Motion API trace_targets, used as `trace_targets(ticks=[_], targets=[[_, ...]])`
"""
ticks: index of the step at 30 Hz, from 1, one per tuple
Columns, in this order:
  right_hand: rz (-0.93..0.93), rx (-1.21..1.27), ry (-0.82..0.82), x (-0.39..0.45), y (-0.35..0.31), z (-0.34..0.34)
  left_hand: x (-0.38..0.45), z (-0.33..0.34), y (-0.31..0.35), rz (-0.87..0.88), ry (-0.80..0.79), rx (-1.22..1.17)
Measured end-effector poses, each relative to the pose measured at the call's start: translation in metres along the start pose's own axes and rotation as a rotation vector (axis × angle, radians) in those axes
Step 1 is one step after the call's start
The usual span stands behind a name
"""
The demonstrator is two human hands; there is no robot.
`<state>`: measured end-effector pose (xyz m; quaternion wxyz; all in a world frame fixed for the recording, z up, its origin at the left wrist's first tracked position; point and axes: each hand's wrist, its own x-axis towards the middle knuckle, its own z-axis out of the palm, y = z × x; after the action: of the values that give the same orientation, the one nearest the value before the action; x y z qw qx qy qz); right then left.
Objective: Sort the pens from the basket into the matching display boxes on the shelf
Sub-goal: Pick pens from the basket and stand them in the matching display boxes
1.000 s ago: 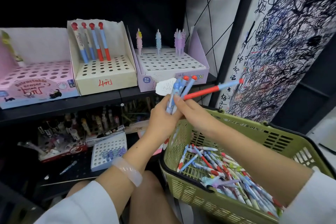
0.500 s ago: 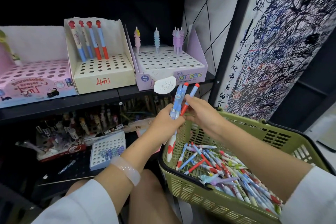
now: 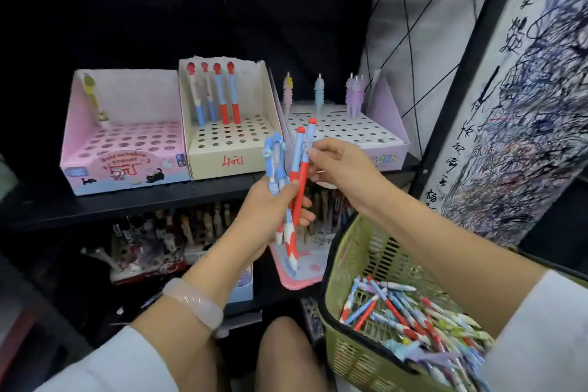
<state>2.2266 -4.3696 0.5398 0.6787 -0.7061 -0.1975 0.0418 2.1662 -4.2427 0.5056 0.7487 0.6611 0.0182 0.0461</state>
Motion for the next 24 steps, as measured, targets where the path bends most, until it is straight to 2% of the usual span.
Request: trace_targets(ticks=[6, 12, 18, 24], targets=[[-0.175, -0.029, 0.120, 0.065, -0.044, 0.039, 0.009, -0.060, 0.020, 0.066, 0.205, 0.061], [-0.278, -0.281, 0.331, 0.124, -0.061, 0.065, 0.020, -0.109, 0.040, 0.144, 0.314, 0.002], [-0.367, -0.516, 0.260, 0.152, -0.039, 0.101, 0.026, -0.129, 0.043, 0.133, 0.359, -0.070], [-0.485, -0.706, 0.247, 0.170, -0.039, 0.107, 0.028, -0.138, 0.041, 0.138, 0.360, -0.072]])
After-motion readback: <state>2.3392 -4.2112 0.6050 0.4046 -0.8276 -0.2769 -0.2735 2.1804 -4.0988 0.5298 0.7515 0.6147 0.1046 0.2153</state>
